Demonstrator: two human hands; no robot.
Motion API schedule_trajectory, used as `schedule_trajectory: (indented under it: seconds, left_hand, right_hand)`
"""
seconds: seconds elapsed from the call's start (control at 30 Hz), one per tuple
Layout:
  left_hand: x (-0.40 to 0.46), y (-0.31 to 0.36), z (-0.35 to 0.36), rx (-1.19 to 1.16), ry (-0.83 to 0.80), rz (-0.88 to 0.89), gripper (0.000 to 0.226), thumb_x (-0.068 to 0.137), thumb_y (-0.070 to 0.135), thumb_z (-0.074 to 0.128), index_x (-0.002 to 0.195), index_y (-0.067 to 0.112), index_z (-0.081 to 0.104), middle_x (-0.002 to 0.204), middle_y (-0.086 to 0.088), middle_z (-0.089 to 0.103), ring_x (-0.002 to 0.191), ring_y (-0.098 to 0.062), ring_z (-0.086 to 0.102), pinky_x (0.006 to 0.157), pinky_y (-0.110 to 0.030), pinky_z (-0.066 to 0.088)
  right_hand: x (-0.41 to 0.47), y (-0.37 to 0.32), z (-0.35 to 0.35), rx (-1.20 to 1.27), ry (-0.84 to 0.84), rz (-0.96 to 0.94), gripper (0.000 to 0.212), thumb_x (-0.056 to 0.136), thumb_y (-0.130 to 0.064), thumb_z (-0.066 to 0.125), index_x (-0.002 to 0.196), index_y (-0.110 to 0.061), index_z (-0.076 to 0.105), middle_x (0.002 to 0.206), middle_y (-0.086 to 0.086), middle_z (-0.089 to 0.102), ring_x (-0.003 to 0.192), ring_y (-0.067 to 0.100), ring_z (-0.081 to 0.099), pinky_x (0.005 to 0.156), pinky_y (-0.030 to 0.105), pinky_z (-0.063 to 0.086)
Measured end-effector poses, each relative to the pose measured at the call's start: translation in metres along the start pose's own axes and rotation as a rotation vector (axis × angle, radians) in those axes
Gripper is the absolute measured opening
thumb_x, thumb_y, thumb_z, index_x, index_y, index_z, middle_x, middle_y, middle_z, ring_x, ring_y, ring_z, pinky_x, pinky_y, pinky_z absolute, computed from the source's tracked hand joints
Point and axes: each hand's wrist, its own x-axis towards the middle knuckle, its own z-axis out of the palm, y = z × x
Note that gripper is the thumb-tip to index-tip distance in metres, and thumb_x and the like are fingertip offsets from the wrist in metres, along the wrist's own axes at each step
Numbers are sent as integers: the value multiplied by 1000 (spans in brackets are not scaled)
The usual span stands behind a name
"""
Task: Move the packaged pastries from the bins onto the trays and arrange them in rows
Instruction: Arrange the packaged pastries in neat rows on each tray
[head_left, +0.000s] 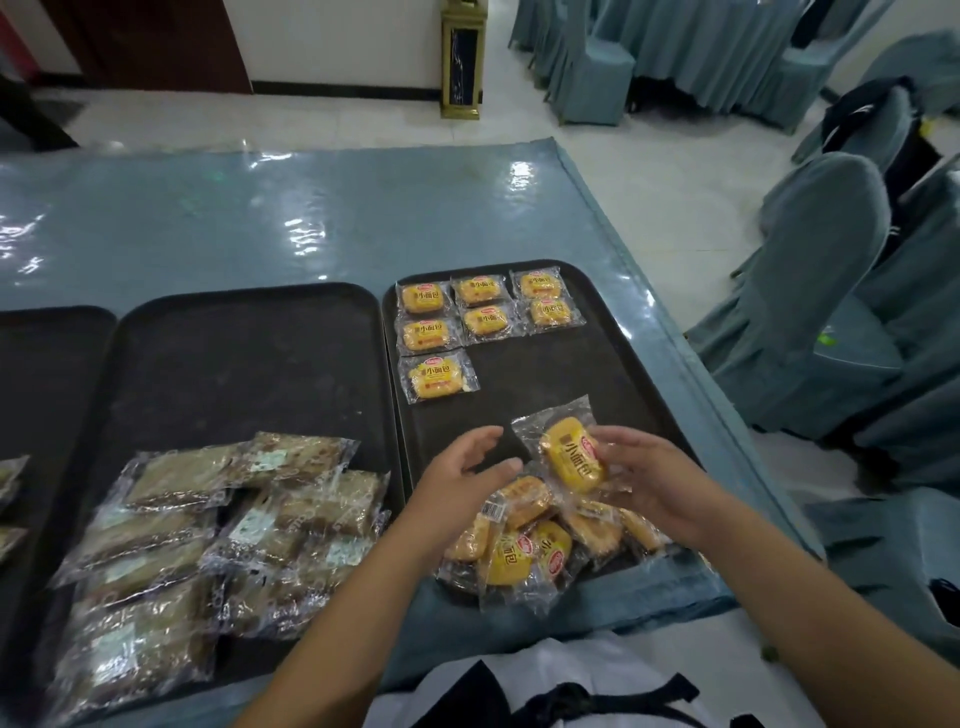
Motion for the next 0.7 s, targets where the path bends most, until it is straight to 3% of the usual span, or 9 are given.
schedule_trajectory:
  seconds: [0.07,0.13,0.23,0.33,0.43,0.5,0.57,0.63,0.7]
  left_hand:
    - [-2,4,4,-111,-60,-26,34,89,32,72,121,35,62,125,12,65,117,-7,60,92,-23,47]
    - [-4,2,8,-186,-90,-40,27,88,28,73,115,30,67,113,6,73,107,-12,68,92,-28,52]
    - [-7,-7,10,-346,-81,-85,28,88,17,73,116,16,68,104,-4,76,92,-17,73,79,-31,58]
    - [-9,-14,6,-359,-35,-130,30,87,14,75,116,10,67,103,-9,76,86,-19,74,68,-27,57]
    - [-6,-25,1,-407,38,-195,40,84,10,77,121,12,62,110,-13,73,87,-23,75,70,-31,60]
    - [-2,-30,0,-448,136,-232,40,84,9,77,120,15,60,110,-12,73,87,-24,75,75,-37,61]
    - [2,-33,3,-474,198,-259,36,84,9,75,117,14,61,105,-10,75,85,-23,75,77,-39,60]
    - [5,-32,7,-535,196,-272,27,86,7,72,111,11,62,98,-10,76,81,-20,74,76,-39,58]
    - [6,-30,8,-582,181,-267,18,88,7,69,104,8,61,95,-13,75,85,-22,73,77,-40,58]
  right_hand:
    - [-4,8,11,9,-14,-5,25,94,-9,58,117,-6,68,105,16,70,89,26,66,82,40,52]
    - [-6,14,18,-40,-37,-12,24,95,-11,58,116,-8,69,111,18,70,94,27,65,86,42,51]
    - [-11,15,29,-138,-55,-17,20,95,-11,59,111,-11,71,108,18,71,91,27,67,89,43,53]
    - [-13,9,35,-256,-114,-27,20,96,-14,59,111,-13,72,105,13,73,92,24,68,81,34,57]
    - [-10,4,43,-597,75,-170,27,96,-22,60,123,-21,64,108,-2,69,100,19,65,76,26,53]
    - [-11,3,51,-797,227,-400,38,95,-24,62,132,-26,56,121,-12,57,112,10,55,86,23,44]
    - [-14,5,61,-934,80,-548,53,93,-27,64,142,-31,45,138,-16,46,127,5,43,103,26,36]
    - [-8,16,71,-1195,-112,-561,69,89,-34,62,151,-33,30,153,-15,33,140,7,29,116,35,24]
    - [3,29,80,-1399,-133,-571,73,89,-34,58,153,-33,23,157,-13,27,145,10,22,121,39,12]
